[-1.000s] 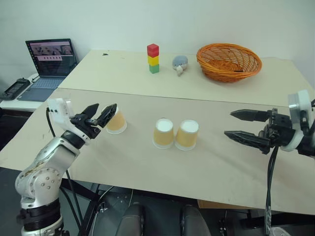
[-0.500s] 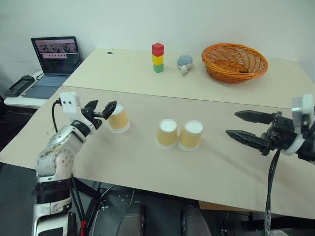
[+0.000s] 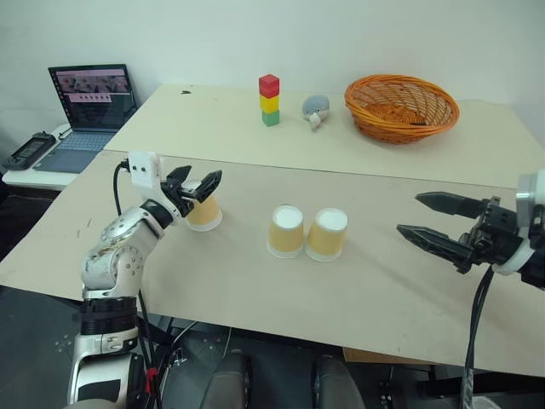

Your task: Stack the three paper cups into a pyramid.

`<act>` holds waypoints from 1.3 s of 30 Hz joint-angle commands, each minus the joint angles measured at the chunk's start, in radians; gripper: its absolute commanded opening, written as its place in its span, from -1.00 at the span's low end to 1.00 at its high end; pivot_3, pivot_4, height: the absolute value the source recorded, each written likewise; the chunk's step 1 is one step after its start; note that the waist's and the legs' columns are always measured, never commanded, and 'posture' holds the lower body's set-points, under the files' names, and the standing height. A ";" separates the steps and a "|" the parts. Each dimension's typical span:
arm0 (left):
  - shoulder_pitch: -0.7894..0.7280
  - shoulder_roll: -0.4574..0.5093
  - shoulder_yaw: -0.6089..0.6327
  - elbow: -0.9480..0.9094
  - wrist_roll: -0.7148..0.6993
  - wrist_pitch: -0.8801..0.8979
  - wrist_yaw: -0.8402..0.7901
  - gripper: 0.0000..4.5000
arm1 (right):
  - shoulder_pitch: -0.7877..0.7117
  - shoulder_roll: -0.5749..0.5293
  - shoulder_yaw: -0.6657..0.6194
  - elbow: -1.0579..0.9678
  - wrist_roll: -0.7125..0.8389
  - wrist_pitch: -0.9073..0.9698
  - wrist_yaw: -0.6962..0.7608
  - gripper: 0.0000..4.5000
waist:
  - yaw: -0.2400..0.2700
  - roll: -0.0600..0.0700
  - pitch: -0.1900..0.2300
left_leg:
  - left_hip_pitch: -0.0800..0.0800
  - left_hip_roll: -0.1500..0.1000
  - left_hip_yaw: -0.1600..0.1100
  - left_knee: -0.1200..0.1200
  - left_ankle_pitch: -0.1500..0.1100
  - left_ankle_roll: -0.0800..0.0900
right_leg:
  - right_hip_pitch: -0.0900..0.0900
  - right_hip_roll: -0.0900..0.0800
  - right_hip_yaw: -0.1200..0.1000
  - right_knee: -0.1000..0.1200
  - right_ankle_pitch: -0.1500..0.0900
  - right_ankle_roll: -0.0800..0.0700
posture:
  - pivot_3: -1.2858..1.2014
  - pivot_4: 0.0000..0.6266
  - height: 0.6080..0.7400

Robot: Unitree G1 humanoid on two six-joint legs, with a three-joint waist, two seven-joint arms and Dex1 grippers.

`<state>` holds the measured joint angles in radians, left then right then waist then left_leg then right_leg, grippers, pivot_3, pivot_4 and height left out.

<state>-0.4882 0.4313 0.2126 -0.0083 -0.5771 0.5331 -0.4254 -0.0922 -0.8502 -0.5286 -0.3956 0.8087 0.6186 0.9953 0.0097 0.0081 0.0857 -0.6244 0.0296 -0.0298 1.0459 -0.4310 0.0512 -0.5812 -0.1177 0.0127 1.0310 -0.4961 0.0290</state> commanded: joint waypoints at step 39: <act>-0.036 -0.005 -0.041 -0.016 0.131 -0.031 -0.013 0.42 | -0.041 0.007 -0.007 0.008 0.012 -0.052 -0.021 1.00 | 0.001 0.000 0.000 | 0.000 0.000 0.000 0.000 0.000 0.000 | 0.000 0.000 0.000 0.000 0.000 0.000 | 0.03 -0.52 -0.68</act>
<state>-0.4670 0.4034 0.1749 -0.0055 -0.4598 0.5310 -0.4191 -0.1090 -0.8348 -0.5242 -0.3784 0.8082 0.5961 0.9786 0.0109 0.0081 0.0858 -0.6241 0.0297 -0.0297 1.0459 -0.4310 0.0512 -0.5810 -0.1169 0.0127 1.0310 -0.4960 0.0291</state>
